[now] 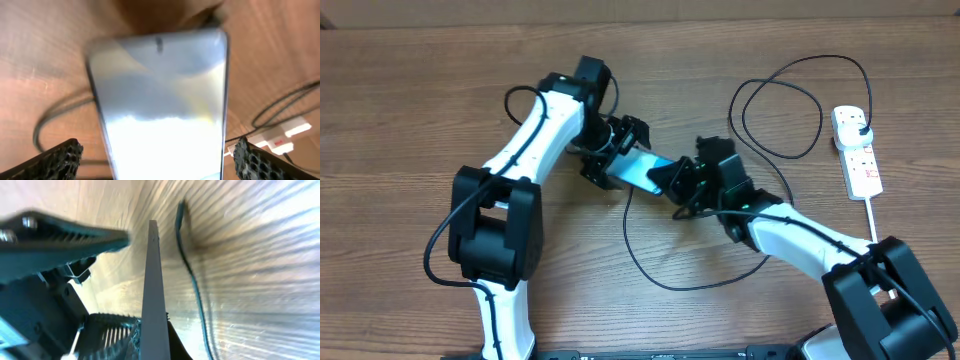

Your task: Plug charger to phone and switch on socket

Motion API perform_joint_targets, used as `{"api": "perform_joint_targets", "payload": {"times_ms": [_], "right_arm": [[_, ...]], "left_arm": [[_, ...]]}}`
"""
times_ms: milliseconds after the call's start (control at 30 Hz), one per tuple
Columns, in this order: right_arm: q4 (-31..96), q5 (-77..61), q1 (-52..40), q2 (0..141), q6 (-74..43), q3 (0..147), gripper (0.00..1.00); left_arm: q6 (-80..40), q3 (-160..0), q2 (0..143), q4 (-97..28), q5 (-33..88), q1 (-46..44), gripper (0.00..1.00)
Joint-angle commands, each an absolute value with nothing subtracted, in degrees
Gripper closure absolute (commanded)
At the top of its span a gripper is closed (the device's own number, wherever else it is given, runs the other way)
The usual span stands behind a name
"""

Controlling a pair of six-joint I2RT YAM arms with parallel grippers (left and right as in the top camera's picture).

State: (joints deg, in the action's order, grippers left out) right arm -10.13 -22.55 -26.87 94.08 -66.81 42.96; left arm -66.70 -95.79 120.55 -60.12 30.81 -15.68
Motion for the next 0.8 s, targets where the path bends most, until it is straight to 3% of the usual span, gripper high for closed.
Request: {"api": "perform_joint_targets", "payload": {"times_ms": [0,67,167,367,467,767], "right_arm": [[-10.3,-26.2,-23.3,91.8,-64.9,44.2,0.96],[-10.3,-27.8,-21.0,91.2,-64.4,44.2,0.96],[-12.1,-28.1,-18.2,88.6,-64.4,44.2,0.96],[-16.3,-23.0,-15.6,83.7,-66.9,45.6,0.96],[-16.3,-19.9,-15.6,83.3,-69.5,47.4,0.96],[-21.1,-13.1,-16.6,83.4,-84.1,50.0,0.96]], "left_arm": [[-56.4,-96.7,120.6,-57.3,33.2,-13.4,0.00],[-52.1,-96.7,120.6,-54.5,36.9,-12.3,0.05],[-44.0,-96.7,120.6,-49.1,50.3,-10.3,0.00],[-44.2,-96.7,120.6,-34.3,69.4,-9.4,0.04],[-47.6,-96.7,120.6,-29.1,72.1,-9.8,0.12],[-57.1,-96.7,120.6,-21.3,72.3,-11.2,0.14]]}}
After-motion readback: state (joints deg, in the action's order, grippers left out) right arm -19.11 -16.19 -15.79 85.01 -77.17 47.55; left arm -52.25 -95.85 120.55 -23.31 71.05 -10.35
